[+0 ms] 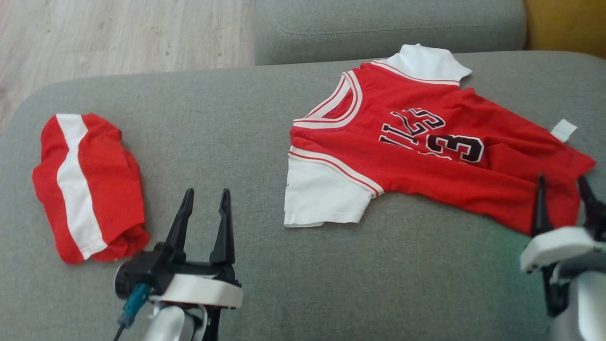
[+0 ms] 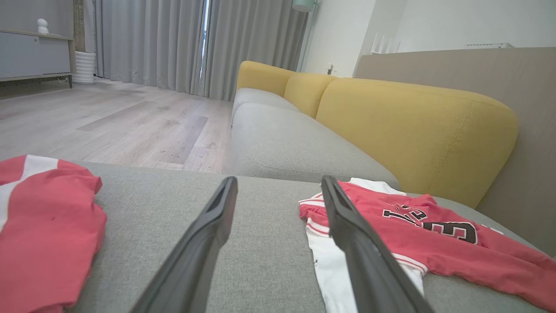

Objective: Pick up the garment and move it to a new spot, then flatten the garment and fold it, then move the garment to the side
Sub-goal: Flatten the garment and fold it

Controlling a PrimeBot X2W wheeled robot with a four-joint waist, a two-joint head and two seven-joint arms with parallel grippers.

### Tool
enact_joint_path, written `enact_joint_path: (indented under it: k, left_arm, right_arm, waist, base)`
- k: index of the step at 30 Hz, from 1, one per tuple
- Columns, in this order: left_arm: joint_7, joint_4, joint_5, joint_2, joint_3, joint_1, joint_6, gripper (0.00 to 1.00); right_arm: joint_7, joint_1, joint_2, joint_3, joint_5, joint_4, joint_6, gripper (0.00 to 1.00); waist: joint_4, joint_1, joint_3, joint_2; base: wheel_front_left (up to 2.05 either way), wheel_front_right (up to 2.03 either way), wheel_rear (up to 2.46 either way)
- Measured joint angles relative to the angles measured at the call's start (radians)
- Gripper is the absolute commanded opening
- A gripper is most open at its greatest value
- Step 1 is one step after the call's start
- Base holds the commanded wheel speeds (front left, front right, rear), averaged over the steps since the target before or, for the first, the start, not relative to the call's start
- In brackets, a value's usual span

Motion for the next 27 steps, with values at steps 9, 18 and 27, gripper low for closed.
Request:
enact_joint_path:
  k: [9, 18, 27]
  left_arm:
    - [0.0, -0.001, 0.01, 0.0, 0.008, 0.02, -0.007, 1.0]
    - [0.0, 0.001, 0.016, 0.0, 0.001, 0.02, -0.009, 1.0]
    - [0.03, 0.145, 0.055, 0.0, -0.115, -0.073, -0.017, 1.0]
  right_arm:
    - [-0.077, 0.188, 0.022, 0.173, 0.223, -0.077, 0.0, 1.0]
    - [-0.087, 0.211, 0.022, 0.208, 0.254, -0.096, 0.0, 1.0]
    - [-0.093, 0.167, 0.022, 0.191, 0.244, -0.122, 0.0, 1.0]
  waist:
    - [-0.029, 0.0, -0.03, 0.0]
    - [-0.045, 0.0, -0.026, 0.0]
    - [-0.044, 0.0, 0.024, 0.0]
  base:
    - [0.0, 0.0, 0.0]
    - [0.0, 0.0, 0.0]
    - [0.0, 0.0, 0.0]
